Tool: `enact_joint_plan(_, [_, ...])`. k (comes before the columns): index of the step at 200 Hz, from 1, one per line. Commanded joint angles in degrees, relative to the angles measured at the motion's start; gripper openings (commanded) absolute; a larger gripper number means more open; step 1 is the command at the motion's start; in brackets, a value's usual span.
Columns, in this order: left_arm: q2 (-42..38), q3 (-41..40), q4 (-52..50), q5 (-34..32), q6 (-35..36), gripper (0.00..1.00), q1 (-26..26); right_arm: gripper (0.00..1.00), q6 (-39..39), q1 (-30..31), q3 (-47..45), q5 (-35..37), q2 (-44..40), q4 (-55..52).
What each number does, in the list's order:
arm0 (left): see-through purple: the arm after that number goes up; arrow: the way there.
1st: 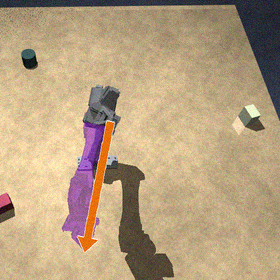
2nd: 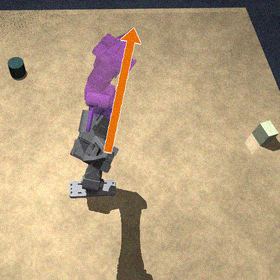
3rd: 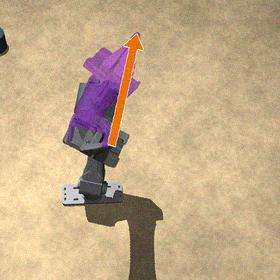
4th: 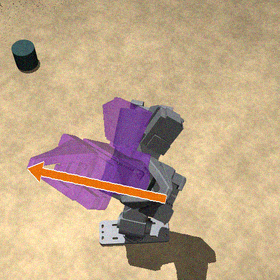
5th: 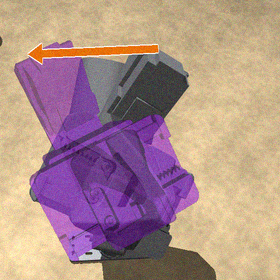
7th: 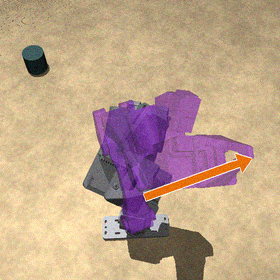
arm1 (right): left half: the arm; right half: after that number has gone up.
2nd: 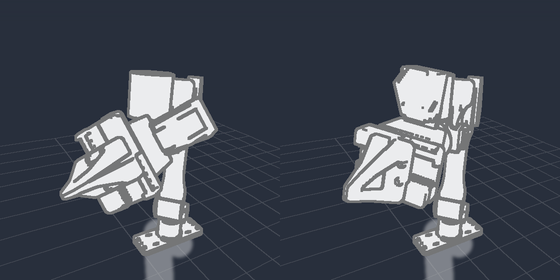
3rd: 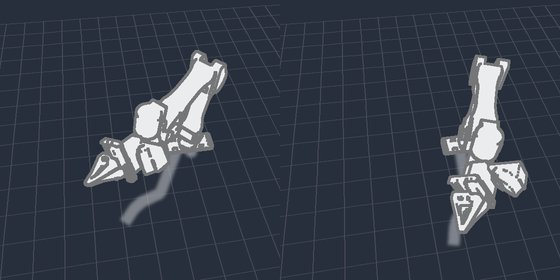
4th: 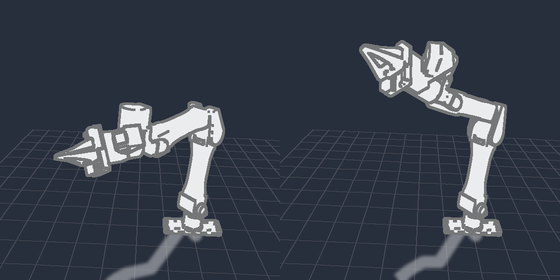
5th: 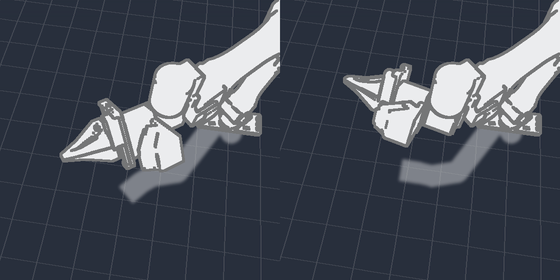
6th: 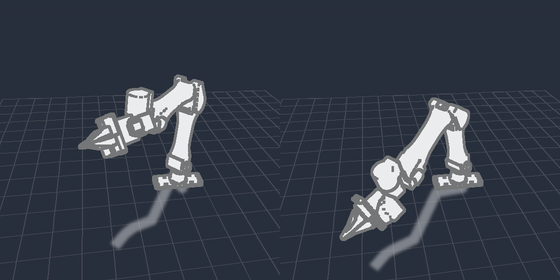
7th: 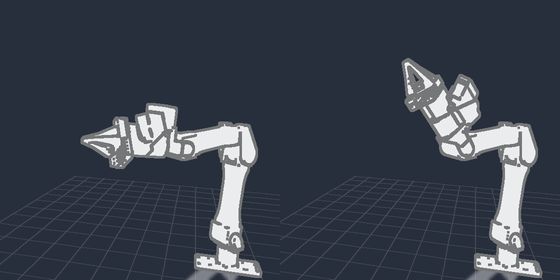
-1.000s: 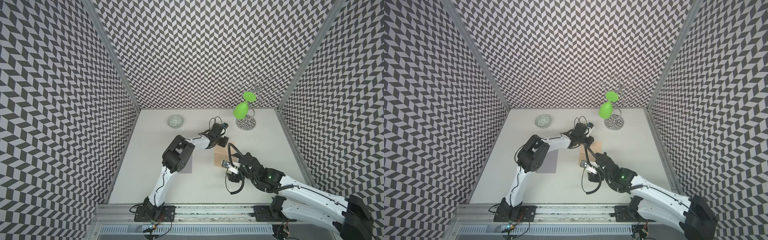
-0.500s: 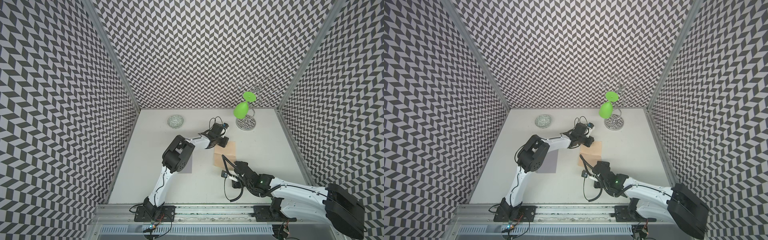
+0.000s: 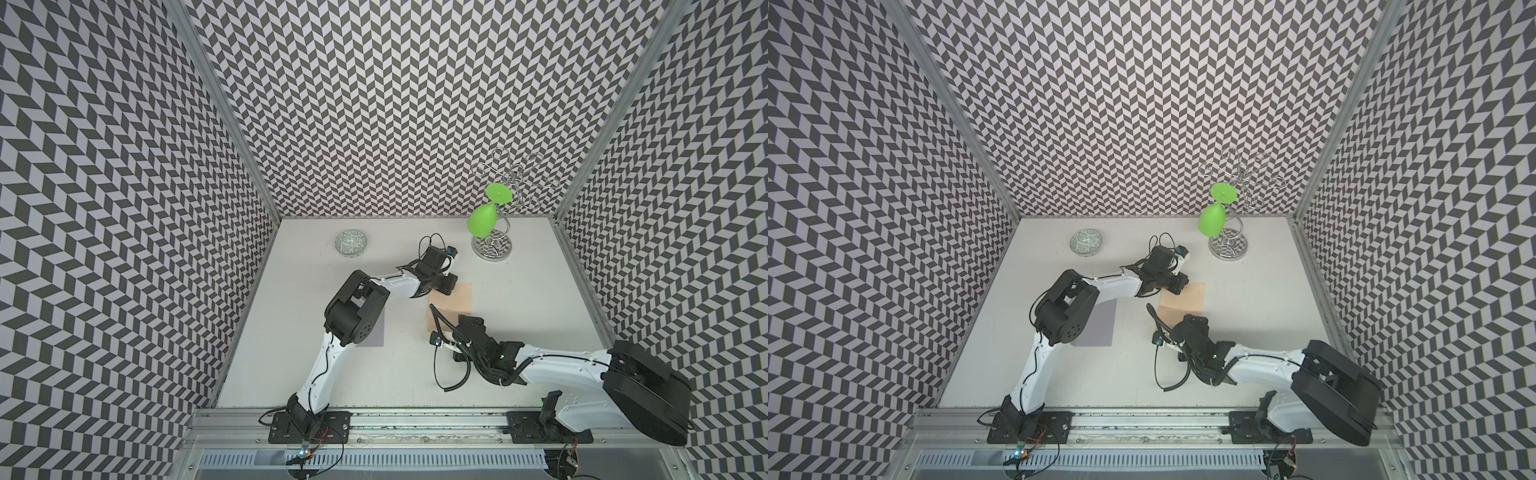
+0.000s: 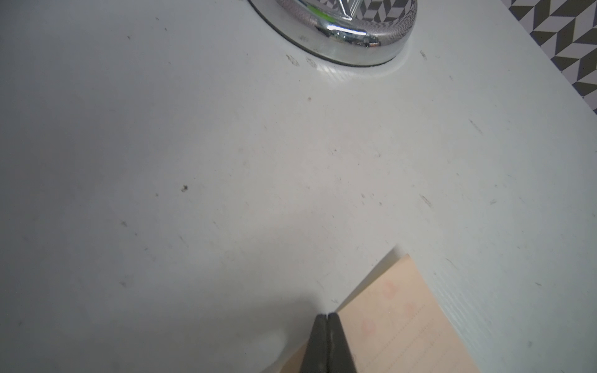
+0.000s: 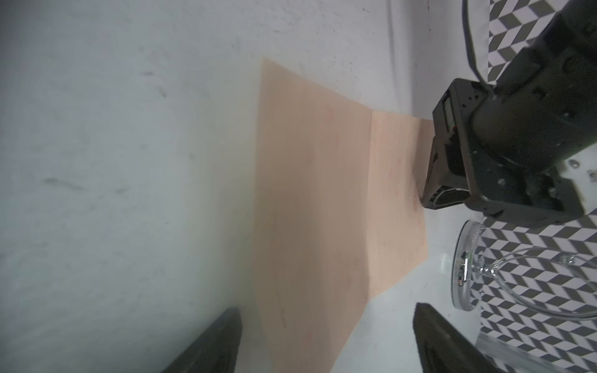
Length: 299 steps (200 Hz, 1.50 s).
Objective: Fold the letter paper in half and place it into the envelope
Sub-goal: Fold the letter paper at the center of the board.
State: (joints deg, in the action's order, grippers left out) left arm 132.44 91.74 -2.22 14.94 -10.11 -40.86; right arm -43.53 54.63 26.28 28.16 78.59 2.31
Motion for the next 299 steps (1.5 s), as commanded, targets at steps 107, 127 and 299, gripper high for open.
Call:
enact_joint_plan(107, [0.6, 1.8, -9.57, 3.83, 1.04, 0.02, -1.37, 0.02, 4.77, 0.78, 3.07, -14.5, 1.11, -6.69])
enact_joint_plan(127, [-1.77, 6.84, -13.2, 5.04, 2.41, 0.18, -0.18, 0.0, 5.7, 0.79, 4.06, -16.66, 2.09, -9.19])
enact_joint_plan(299, [-32.57, -22.72, -7.79, -6.02, 1.73, 0.29, 10.63, 0.0, 15.49, -8.99, 31.56, -59.71, 19.79, -37.65])
